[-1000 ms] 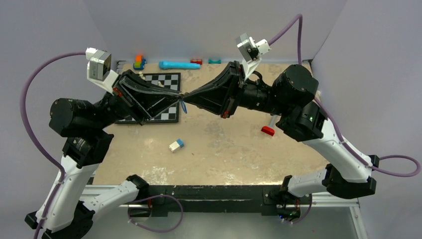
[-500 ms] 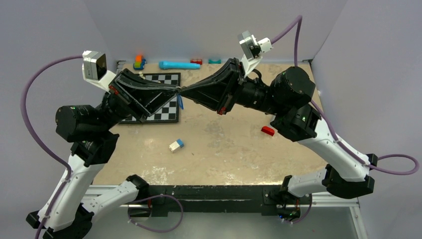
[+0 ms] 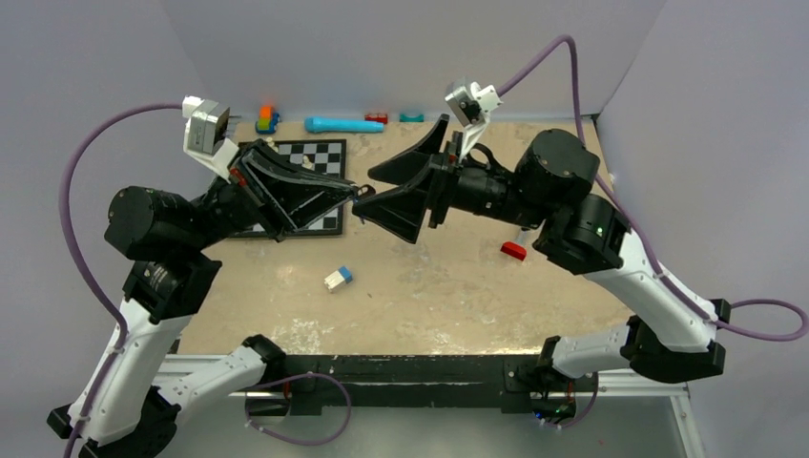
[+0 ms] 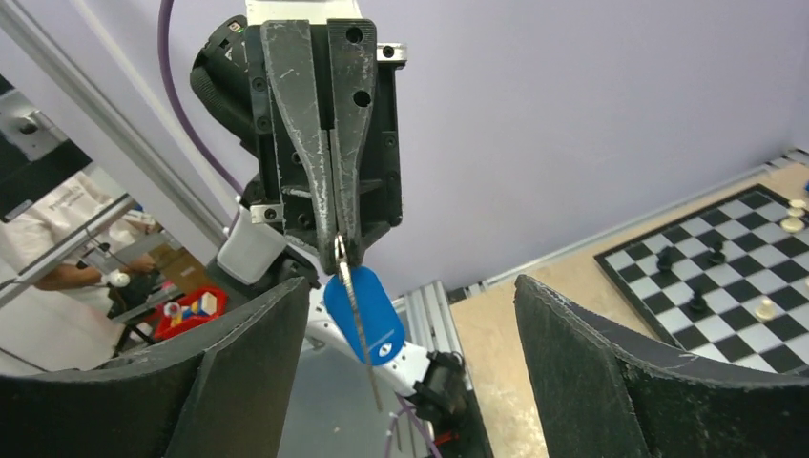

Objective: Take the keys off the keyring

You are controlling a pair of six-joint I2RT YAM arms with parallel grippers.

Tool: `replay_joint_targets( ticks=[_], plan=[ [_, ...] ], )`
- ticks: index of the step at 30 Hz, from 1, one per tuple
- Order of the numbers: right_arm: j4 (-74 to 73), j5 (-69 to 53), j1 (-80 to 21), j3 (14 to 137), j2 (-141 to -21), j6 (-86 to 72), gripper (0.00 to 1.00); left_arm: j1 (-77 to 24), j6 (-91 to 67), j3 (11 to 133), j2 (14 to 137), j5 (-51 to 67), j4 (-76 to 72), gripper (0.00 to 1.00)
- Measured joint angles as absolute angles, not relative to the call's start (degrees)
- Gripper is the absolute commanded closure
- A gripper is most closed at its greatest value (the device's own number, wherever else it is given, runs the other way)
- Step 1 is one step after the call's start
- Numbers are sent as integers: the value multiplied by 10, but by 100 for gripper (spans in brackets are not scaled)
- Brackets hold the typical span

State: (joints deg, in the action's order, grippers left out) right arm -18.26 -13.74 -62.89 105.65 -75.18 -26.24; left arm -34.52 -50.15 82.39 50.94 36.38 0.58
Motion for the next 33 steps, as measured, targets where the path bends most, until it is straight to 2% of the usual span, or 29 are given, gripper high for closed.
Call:
replay_joint_targets(
  ticks=[7, 18, 21, 30, 32, 33],
  plan=[
    [-265, -113, -629, 1084, -711, -234, 33, -345, -489, 841, 516, 369, 72, 100],
    [-309, -114, -629, 1107, -735, -224, 35, -345, -509, 825, 525, 346, 95, 100],
    [-311, -114, -629, 1109, -748, -223, 39, -345, -515, 819, 525, 343, 95, 100],
    [-313, -115, -629, 1111, -762, -222, 68, -345, -515, 817, 516, 342, 95, 100],
    [-312, -115, -629, 1111, -761, -223, 81, -345, -515, 817, 514, 341, 95, 100],
    [-312, -117, -629, 1111, -761, -222, 84, -345, -514, 817, 514, 340, 95, 100]
  ],
)
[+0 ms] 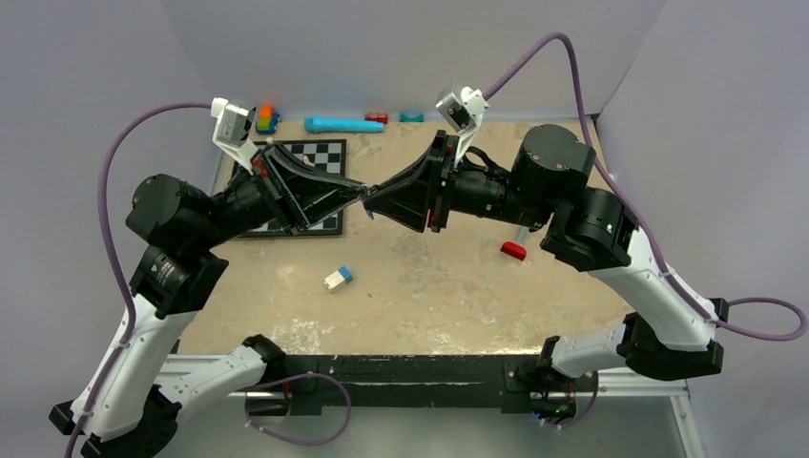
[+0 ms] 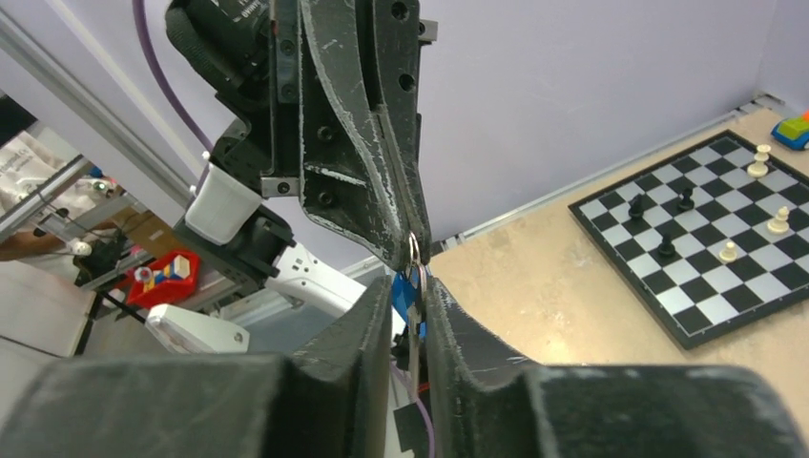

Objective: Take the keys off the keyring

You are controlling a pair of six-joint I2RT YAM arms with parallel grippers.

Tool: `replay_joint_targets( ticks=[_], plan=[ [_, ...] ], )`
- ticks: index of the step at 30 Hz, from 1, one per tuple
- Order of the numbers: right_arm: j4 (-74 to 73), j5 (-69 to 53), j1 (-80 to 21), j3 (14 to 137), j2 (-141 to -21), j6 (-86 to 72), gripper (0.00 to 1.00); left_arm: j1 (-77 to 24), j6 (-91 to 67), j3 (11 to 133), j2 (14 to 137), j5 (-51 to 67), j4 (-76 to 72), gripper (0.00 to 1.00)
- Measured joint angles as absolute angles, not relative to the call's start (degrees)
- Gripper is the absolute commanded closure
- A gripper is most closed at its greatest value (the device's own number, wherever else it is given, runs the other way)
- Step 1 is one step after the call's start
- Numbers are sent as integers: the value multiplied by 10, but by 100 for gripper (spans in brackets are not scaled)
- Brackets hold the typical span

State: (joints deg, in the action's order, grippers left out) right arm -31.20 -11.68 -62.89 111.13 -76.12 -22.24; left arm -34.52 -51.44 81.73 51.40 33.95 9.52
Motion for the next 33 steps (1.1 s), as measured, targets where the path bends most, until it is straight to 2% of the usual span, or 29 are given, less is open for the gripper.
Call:
replay_joint_targets(
  ticks=[3, 6, 29, 33],
  plan=[
    [-307, -118, -630, 1111, -758, -225, 89, -345, -515, 817, 513, 338, 95, 100],
    [-303, -119, -630, 1103, -751, -227, 100, -346, -516, 811, 510, 338, 84, 100],
    [-278, -115, -629, 1060, -727, -240, 100, -347, -529, 799, 513, 342, 72, 100],
    [-278, -116, -630, 1060, -726, -240, 100, -347, -513, 830, 530, 357, 106, 100]
  ],
)
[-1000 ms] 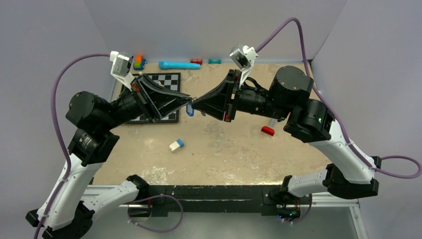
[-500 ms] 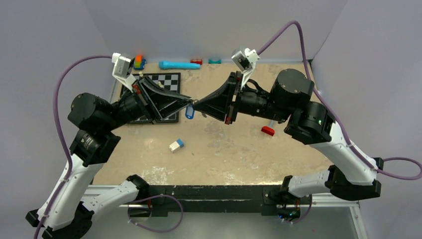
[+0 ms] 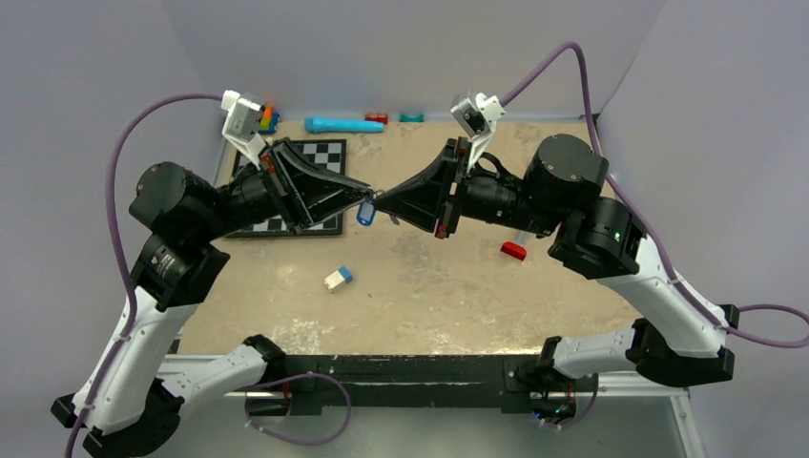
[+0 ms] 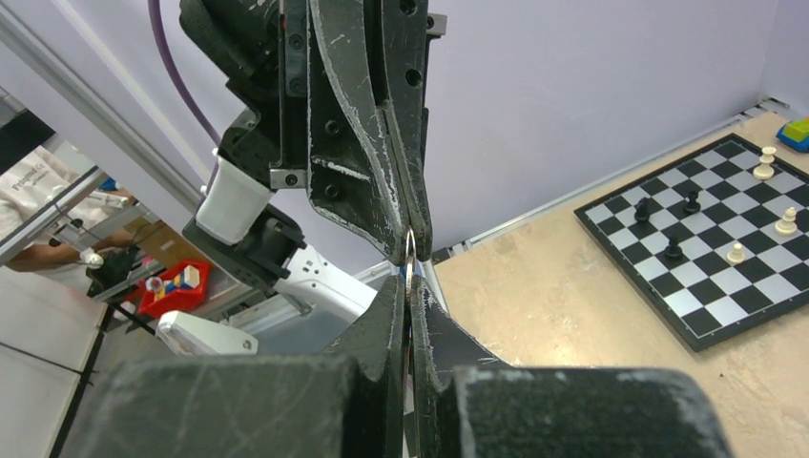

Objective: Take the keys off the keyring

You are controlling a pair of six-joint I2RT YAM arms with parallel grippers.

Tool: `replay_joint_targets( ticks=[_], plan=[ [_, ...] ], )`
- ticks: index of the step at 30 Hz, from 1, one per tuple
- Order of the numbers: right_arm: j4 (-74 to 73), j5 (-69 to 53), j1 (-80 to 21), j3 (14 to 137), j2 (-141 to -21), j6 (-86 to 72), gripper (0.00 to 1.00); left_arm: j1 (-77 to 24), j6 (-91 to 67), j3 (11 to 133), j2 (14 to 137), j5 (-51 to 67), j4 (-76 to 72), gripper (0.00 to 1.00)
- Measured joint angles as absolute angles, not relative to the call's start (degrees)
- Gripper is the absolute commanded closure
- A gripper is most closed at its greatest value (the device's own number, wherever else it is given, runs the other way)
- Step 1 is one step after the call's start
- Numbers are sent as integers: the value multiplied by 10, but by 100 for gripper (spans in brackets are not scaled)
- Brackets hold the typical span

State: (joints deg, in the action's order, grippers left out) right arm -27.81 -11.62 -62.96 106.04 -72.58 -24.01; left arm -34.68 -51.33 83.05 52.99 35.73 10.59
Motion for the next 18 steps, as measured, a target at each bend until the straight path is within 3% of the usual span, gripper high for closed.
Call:
replay_joint_targets(
  ticks=[10, 18],
  plan=[
    [-302, -120, -630, 1062, -713, -237, 100, -347, -410, 987, 608, 433, 283, 100],
    [-315, -125, -630, 1061, -714, -234, 100, -347, -480, 881, 549, 403, 192, 100]
  ],
)
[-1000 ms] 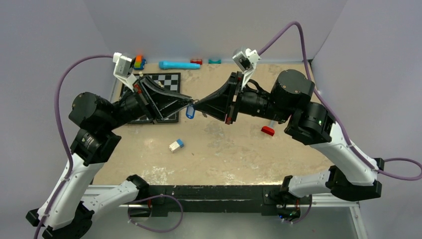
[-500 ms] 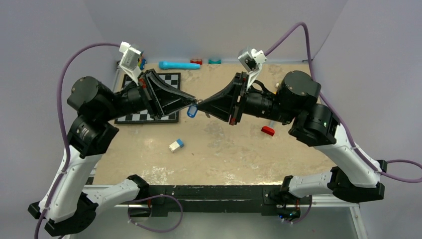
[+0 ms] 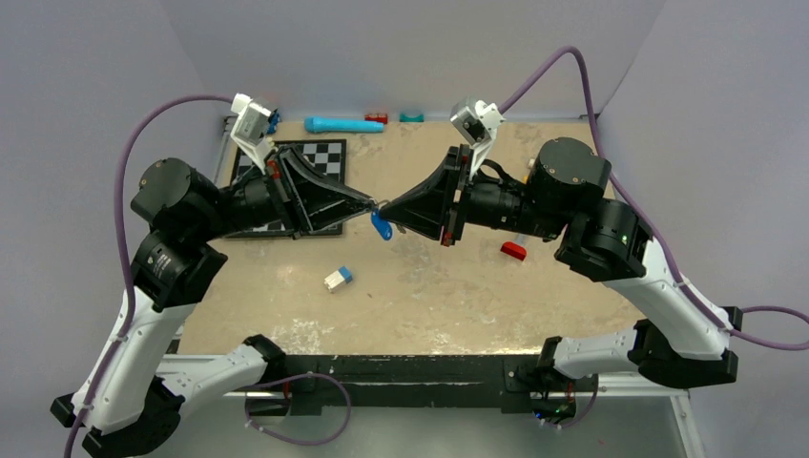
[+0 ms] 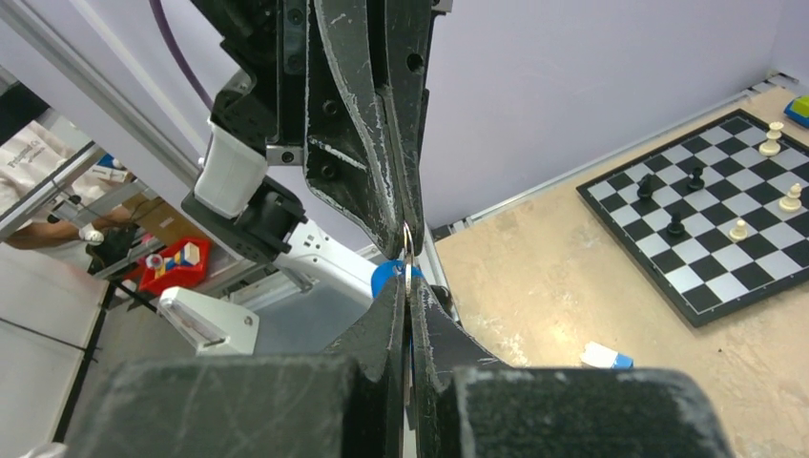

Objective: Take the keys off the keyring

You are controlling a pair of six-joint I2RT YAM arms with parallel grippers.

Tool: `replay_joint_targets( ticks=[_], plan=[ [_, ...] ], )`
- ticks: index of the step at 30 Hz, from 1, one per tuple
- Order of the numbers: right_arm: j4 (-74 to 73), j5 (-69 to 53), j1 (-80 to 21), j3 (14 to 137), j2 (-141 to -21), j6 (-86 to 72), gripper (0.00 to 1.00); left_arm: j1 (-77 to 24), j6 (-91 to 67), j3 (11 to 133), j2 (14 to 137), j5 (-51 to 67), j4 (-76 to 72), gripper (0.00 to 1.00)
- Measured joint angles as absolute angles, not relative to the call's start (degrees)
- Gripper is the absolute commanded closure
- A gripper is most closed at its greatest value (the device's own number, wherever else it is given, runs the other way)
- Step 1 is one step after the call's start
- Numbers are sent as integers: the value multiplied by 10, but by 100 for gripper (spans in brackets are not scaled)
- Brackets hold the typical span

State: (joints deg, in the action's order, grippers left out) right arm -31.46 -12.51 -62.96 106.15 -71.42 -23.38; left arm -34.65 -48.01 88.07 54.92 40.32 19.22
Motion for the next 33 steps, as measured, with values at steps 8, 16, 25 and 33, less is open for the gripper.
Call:
replay_joint_targets(
  ticks=[8, 16, 25, 33],
  plan=[
    [-304, -126, -629, 1062, -720, -234, 100, -347, -576, 782, 507, 354, 49, 100],
    [-294, -131, -629, 1062, -724, -236, 100, -347, -597, 776, 505, 320, -7, 100],
    [-287, -131, -629, 1062, -727, -236, 100, -347, -598, 773, 502, 313, -10, 100],
    [-266, -92, -630, 968, -652, -254, 100, -347, -548, 793, 490, 291, 85, 100]
  ],
)
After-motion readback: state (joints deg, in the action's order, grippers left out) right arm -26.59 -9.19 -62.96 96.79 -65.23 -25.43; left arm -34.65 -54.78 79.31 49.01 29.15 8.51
